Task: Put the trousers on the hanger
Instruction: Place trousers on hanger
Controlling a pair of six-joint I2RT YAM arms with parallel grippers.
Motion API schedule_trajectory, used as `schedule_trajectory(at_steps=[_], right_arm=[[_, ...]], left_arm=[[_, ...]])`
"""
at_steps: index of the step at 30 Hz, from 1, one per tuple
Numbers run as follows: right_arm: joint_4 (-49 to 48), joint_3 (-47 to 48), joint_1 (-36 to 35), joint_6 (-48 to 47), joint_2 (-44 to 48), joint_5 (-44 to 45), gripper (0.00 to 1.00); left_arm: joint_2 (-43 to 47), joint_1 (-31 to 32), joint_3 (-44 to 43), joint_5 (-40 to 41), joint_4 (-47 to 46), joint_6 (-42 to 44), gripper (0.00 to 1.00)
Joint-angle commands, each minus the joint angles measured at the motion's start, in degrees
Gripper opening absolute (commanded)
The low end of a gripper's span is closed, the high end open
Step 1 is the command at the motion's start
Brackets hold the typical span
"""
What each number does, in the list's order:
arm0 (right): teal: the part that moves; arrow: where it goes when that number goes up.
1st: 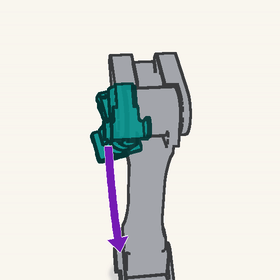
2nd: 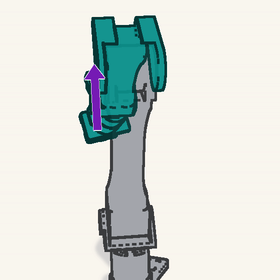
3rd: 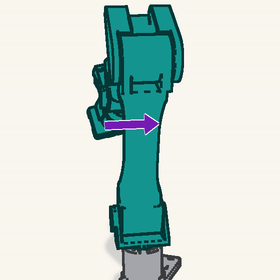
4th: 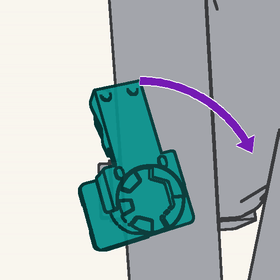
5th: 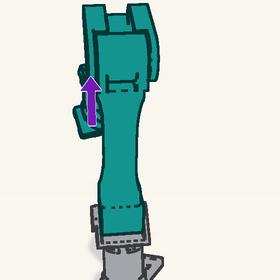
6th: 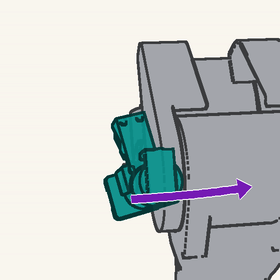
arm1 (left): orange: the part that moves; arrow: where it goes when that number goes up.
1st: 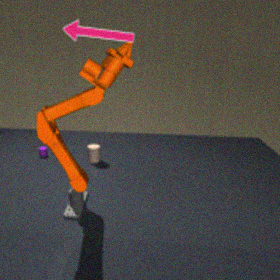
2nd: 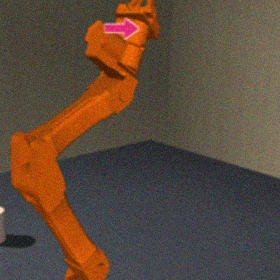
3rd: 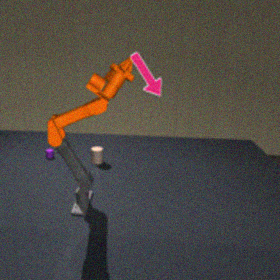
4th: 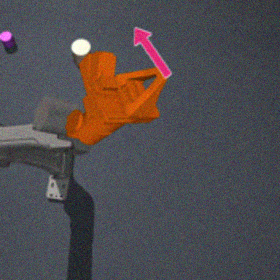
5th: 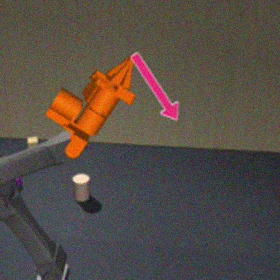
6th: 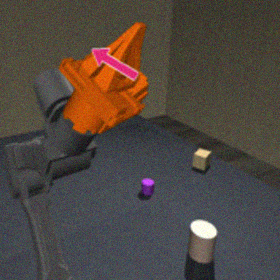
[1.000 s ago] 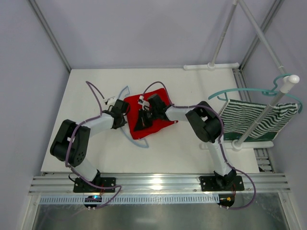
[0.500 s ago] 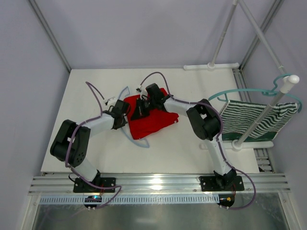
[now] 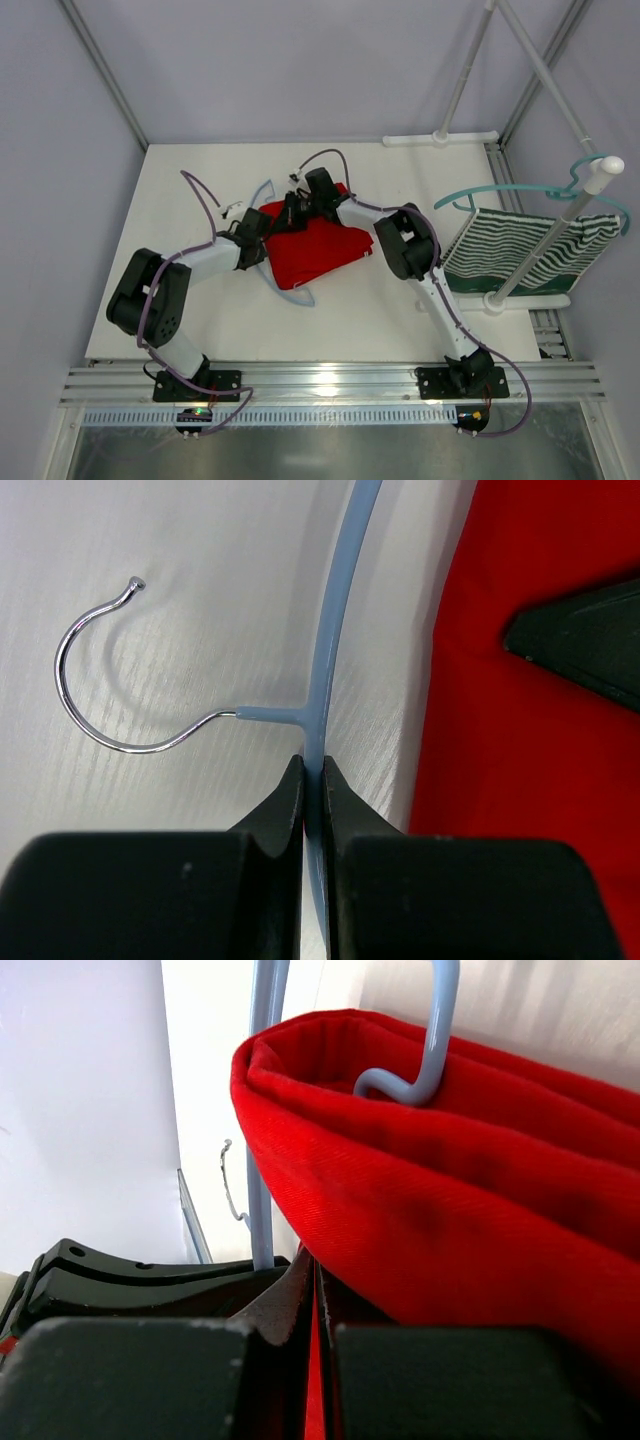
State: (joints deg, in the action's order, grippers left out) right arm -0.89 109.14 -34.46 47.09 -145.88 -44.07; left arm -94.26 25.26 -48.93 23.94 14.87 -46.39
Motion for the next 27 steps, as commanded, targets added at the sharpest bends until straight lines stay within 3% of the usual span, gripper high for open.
schedule_trajectory(at_steps=[1,10,15,19,22,27], right_arm=[[5.4,0.5,1.8,-2.4,2.0,4.7,0.04],[8.6,-14.6,0.4,-10.6,21.4,3.5,0.04],[1.4,-33.0,-3.7,-10.5,30.9,4.6,0.04],[-9.1,-46.7,-5.9,-7.6,31.4,5.7,0.04],[-11.6,-48.8,-5.9,-7.3,27.9,6.5,0.04],[-7.9,-48.8,-5.8,-9.8,28.1,12.6,0.04]], left_arm=[[-3.6,0.8,3.7,-7.1,4.6,-2.1,0.0],[-2.8,0.8,3.7,-5.8,4.9,-2.7,0.0],[-0.8,0.8,3.7,-5.7,4.8,-3.5,0.0],[-0.6,0.8,2.7,-5.8,5.9,-3.1,0.0],[-0.1,0.8,1.4,-3.8,8.5,-2.6,0.0],[3.1,0.8,0.9,-2.2,10.9,-1.9,0.0]])
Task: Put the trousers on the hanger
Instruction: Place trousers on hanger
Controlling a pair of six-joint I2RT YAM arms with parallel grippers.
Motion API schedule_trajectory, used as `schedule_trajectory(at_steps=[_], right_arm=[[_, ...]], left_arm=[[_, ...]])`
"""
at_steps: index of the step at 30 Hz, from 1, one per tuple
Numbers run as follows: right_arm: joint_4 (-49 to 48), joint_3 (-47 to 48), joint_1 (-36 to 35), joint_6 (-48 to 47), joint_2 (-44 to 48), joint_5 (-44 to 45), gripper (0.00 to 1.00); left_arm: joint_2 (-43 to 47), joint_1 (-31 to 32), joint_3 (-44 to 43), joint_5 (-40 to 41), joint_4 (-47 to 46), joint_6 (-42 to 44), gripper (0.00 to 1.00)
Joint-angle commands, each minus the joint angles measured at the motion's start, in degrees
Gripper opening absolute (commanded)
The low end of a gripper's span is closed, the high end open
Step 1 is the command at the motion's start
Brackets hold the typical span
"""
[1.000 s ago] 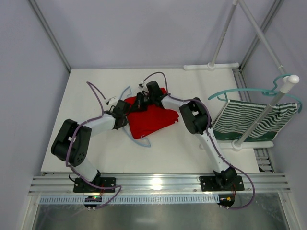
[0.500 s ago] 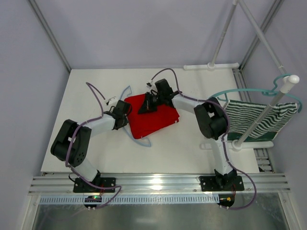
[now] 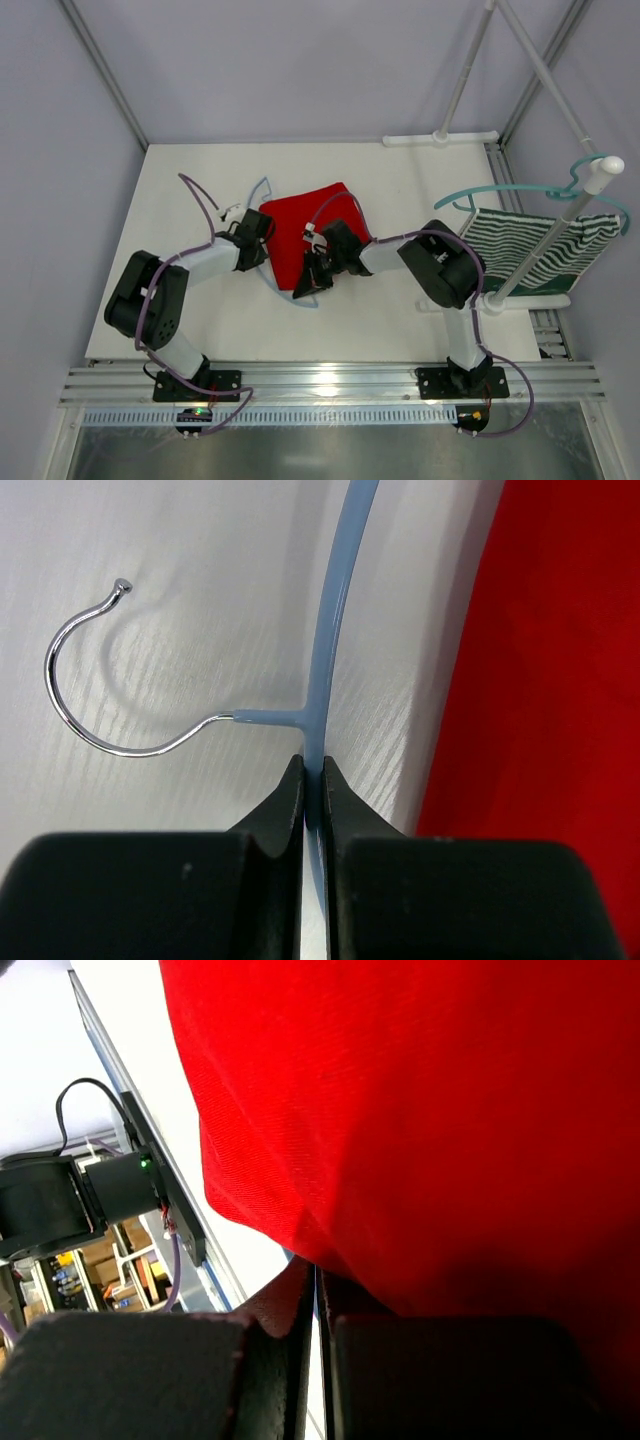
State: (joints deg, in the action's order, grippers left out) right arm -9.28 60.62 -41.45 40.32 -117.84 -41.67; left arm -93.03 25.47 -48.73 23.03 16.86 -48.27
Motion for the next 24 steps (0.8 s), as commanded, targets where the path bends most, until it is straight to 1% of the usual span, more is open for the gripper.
schedule_trajectory(at_steps=[1,3,5,6,7,8,11,14,16,18,20,24], right_arm=[[1.5,0.1,1.0,-3.4,1.8,10.9,0.04],[3.3,-0.3,0.7,-3.9,4.6,13.5,0.05],[6.8,-0.5,-0.2,-5.4,9.9,16.8,0.1],[8.3,-0.4,-0.6,-6.1,11.9,20.1,0.11],[8.9,-0.2,-1.7,-7.0,13.5,21.7,0.15],[12.1,0.0,-2.1,-7.2,16.3,23.1,0.17],[15.3,1.1,-3.1,-8.1,19.0,28.8,0.18],[17.9,3.7,-2.9,-10.5,18.0,34.5,0.18],[19.9,6.8,-2.4,-11.3,15.3,37.6,0.15],[22.8,8.5,-1.7,-12.0,13.3,44.3,0.11],[25.3,10.9,-1.4,-12.1,10.4,49.9,0.1],[28.3,13.3,-1.2,-11.9,5.9,57.4,0.1]], left_arm=[[2.2,0.5,0.7,-1.2,9.1,0.2,0.0],[2.6,0.6,0.6,-1.3,9.8,0.3,0.0],[3.1,0.6,0.4,-1.6,10.2,0.3,0.0],[3.2,0.6,0.4,-2.3,10.2,0.3,0.0],[3.6,0.7,0.5,-2.8,10.2,0.2,0.0],[3.8,0.9,0.6,-3.1,10.1,0.0,0.0],[4.1,2.1,0.8,-2.9,10.8,-0.3,0.0],[4.0,3.0,1.5,-3.3,10.6,-0.4,0.0],[3.8,3.5,1.7,-3.6,10.8,-0.7,0.0],[3.8,4.0,2.2,-3.5,11.3,-1.4,0.0],[4.2,4.1,2.8,-3.0,11.5,-2.0,0.0],[5.8,4.1,2.7,0.0,13.2,-2.2,0.0]])
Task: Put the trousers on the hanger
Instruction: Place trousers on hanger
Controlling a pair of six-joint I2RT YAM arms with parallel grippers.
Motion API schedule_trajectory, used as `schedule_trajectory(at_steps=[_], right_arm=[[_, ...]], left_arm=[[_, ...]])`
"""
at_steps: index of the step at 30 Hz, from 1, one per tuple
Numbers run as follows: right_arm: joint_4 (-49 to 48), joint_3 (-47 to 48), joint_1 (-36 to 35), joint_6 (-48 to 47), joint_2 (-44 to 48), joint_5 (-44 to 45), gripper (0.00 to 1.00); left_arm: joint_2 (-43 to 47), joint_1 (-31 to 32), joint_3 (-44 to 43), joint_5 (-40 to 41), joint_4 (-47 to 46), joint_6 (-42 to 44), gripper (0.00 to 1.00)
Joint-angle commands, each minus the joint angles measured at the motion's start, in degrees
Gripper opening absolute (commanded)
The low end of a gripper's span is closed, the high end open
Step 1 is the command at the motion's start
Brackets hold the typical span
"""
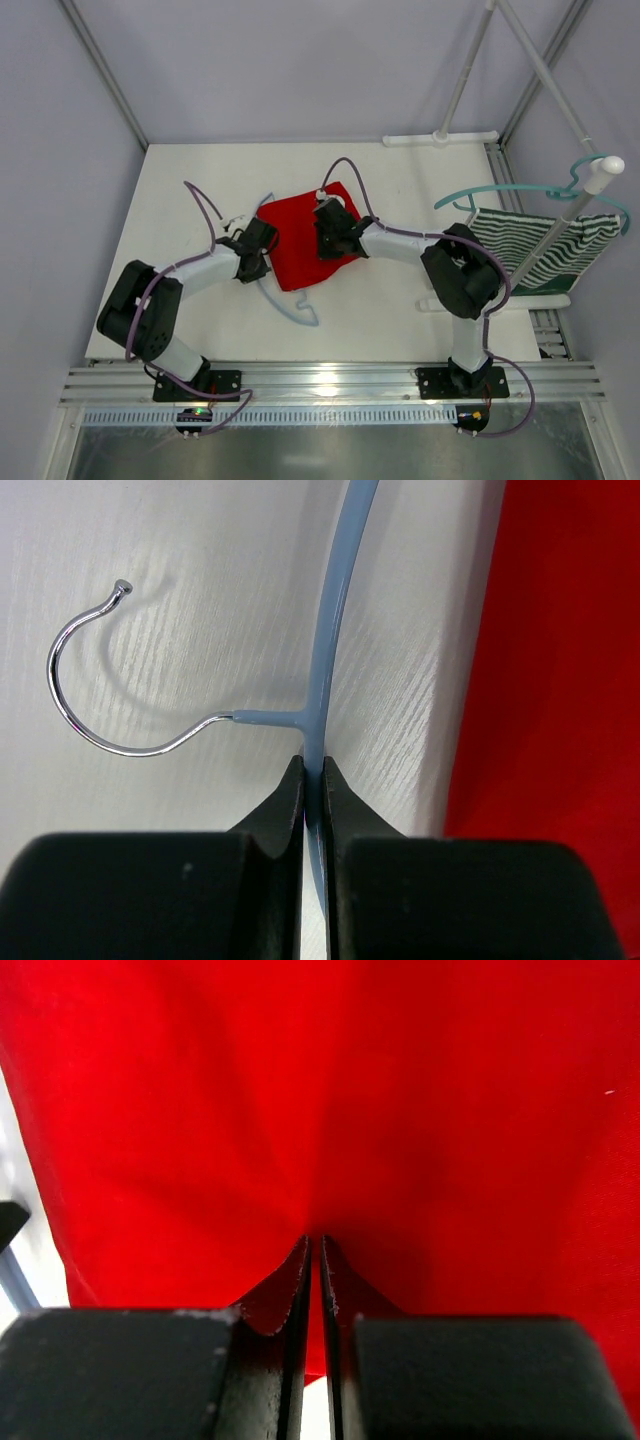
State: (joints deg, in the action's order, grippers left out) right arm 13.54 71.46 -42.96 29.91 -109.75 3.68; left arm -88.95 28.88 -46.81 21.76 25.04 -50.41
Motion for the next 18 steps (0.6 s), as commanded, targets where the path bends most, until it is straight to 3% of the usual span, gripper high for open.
schedule_trajectory(at_steps=[1,4,11,18], right_arm=[[5.7,2.9,0.5,-1.7,-3.2,12.0,0.1],[6.1,3.2,0.4,-2.5,-2.5,10.7,0.1],[15.5,6.7,3.2,-3.9,2.8,22.3,0.1],[13.5,1.8,6.3,-3.7,0.0,23.0,0.1]], left_arm=[[2.5,0.6,0.2,2.0,5.4,0.1,0.0],[3.2,0.6,-1.0,3.4,6.1,0.3,0.0],[1.7,0.5,-2.2,3.5,6.3,-0.6,0.0],[2.2,-0.5,-2.9,4.6,6.9,-0.7,0.0]])
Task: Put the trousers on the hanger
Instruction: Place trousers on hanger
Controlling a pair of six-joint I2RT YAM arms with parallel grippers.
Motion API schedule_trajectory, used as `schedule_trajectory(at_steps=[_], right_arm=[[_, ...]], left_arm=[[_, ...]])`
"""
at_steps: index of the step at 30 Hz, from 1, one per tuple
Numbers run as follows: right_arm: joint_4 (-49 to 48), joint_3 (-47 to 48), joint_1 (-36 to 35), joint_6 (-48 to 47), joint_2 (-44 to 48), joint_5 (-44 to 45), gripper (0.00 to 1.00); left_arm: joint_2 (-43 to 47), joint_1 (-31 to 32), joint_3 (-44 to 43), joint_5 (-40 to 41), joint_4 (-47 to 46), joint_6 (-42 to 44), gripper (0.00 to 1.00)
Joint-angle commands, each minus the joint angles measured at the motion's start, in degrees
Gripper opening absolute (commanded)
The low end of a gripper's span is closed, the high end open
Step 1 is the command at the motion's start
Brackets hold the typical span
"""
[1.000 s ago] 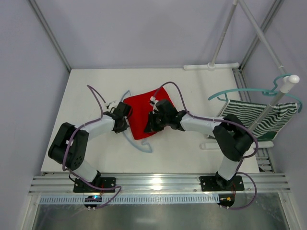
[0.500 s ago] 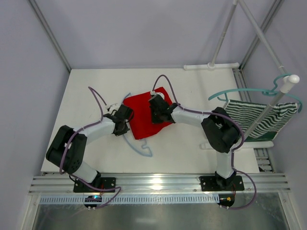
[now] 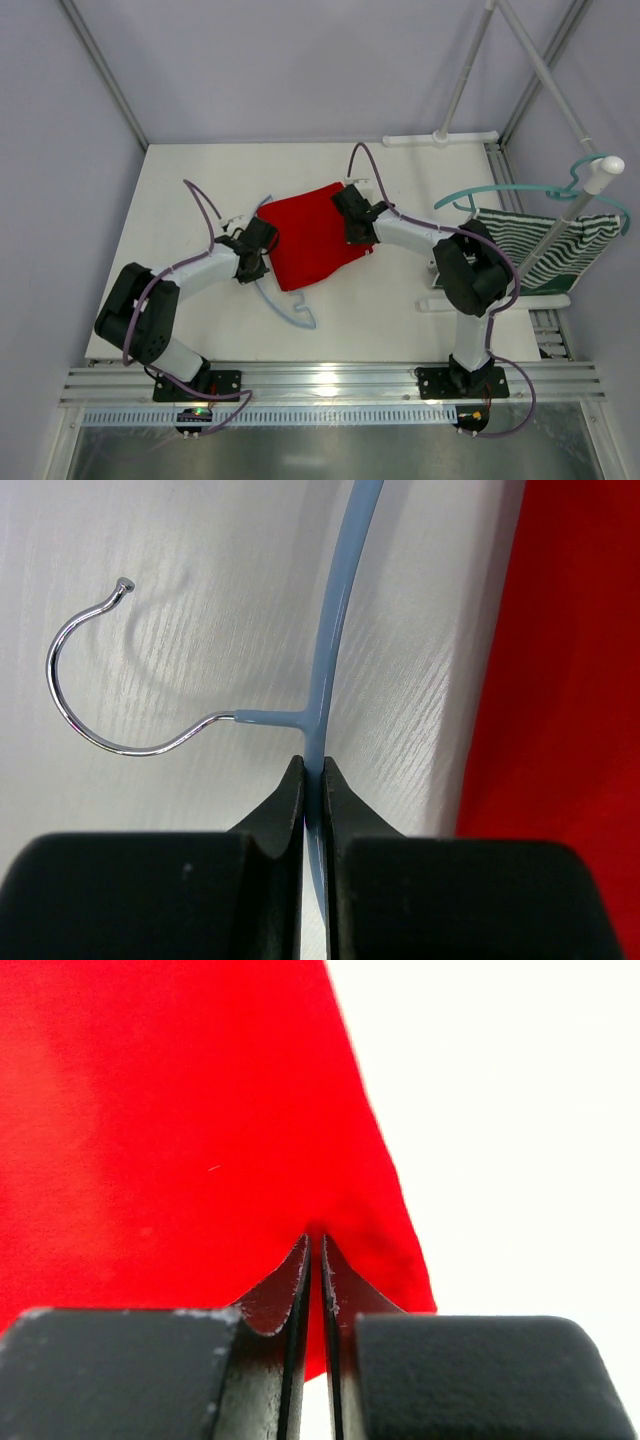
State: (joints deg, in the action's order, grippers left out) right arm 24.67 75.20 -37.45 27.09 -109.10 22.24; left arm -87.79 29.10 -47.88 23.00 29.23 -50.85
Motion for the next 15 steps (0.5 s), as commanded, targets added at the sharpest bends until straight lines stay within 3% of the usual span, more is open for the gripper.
schedule_trajectory(at_steps=[1,6,10,15], right_arm=[[2.2,-2.3,0.7,-0.8,-2.1,4.2,0.1],[0.6,-3.7,0.8,-0.5,-3.1,4.0,0.1],[3.3,-3.0,1.2,-1.5,-1.8,8.9,0.1],[5.1,-3.6,0.7,-1.2,4.6,9.3,0.11]], left_arm=[[1.2,-0.8,-1.9,3.4,2.7,-0.1,0.0],[1.9,-1.2,-3.0,3.5,3.1,-0.1,0.0],[1.3,-1.2,-6.8,3.9,6.1,1.5,0.0],[2.4,-1.2,-9.9,3.5,7.9,2.9,0.0]])
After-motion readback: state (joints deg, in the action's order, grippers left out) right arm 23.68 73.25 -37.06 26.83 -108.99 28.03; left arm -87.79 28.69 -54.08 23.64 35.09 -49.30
